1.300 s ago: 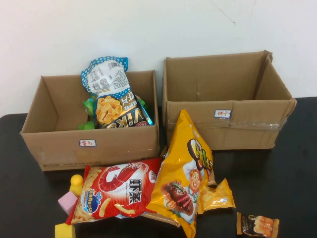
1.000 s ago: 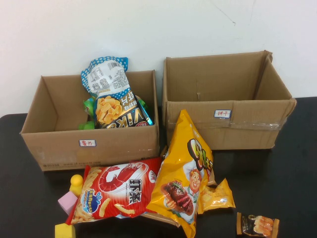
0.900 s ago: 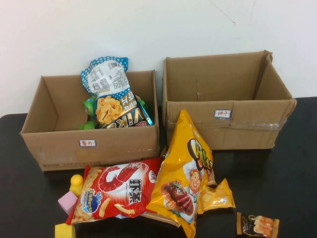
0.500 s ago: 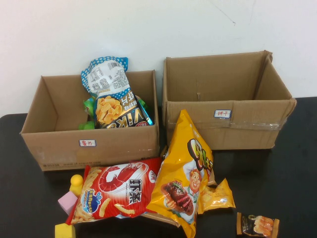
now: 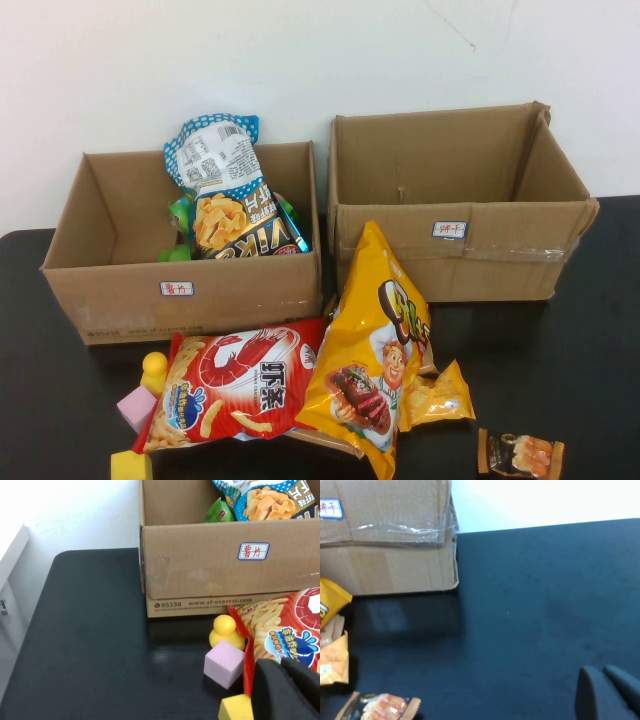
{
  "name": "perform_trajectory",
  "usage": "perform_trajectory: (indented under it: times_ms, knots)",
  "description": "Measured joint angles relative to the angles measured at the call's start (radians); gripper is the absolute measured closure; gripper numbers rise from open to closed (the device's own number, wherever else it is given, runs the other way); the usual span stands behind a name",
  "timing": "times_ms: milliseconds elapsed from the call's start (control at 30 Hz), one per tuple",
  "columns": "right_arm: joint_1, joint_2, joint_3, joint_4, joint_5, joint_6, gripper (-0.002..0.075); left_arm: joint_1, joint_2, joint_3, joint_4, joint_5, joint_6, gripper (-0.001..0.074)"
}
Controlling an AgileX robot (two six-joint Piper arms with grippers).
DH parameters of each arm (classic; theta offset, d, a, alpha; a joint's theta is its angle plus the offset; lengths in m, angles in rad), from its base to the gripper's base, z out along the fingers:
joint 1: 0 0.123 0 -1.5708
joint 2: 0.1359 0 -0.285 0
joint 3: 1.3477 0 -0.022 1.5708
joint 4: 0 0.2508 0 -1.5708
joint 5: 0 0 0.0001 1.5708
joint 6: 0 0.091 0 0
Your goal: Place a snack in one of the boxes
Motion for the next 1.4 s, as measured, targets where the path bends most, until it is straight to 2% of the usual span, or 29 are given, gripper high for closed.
perform_trajectory:
  times_ms: [167, 267, 300, 433, 667, 967, 1067, 1167, 1400]
  knots:
    - [0.0, 0.0, 0.001, 0.0, -0.132, 0.0, 0.0727, 0.0, 0.0, 0.006, -0.005, -0.089, 0.0, 0.0736]
    - [0.0, 0.0, 0.001, 0.0, -0.349, 0.0, 0.0727, 0.0, 0.0, 0.006, -0.011, -0.218, 0.0, 0.0736]
    - [0.0, 0.0, 0.001, 0.0, -0.522, 0.0, 0.0727, 0.0, 0.0, 0.006, -0.014, -0.312, 0.0, 0.0736]
    - [0.0, 0.0, 0.001, 0.0, -0.812, 0.007, 0.0727, 0.0, 0.0, 0.006, -0.014, -0.514, -0.069, 0.0736]
    - [0.0, -0.002, 0.001, 0.0, -1.029, 0.011, 0.0727, 0.0, 0.0, 0.006, -0.014, -0.713, -0.172, 0.0736]
    - [0.0, -0.006, 0.001, 0.0, -1.026, 0.005, 0.0727, 0.0, 0.0, 0.006, -0.014, -0.785, -0.271, 0.0736]
    - [0.0, -0.007, -0.033, 0.0, -0.93, 0.005, 0.0727, 0.0, 0.0, 0.006, -0.012, -0.772, -0.292, 0.0736]
    - [0.0, -0.007, -0.135, -0.008, -0.758, 0.007, 0.0727, 0.0, 0.0, -0.027, 0.031, -0.622, -0.327, 0.0736]
    - [0.0, 0.067, -0.417, -0.012, -0.305, 0.01, 0.0727, -0.006, 0.052, -0.296, 0.151, -0.129, -0.332, 0.0736]
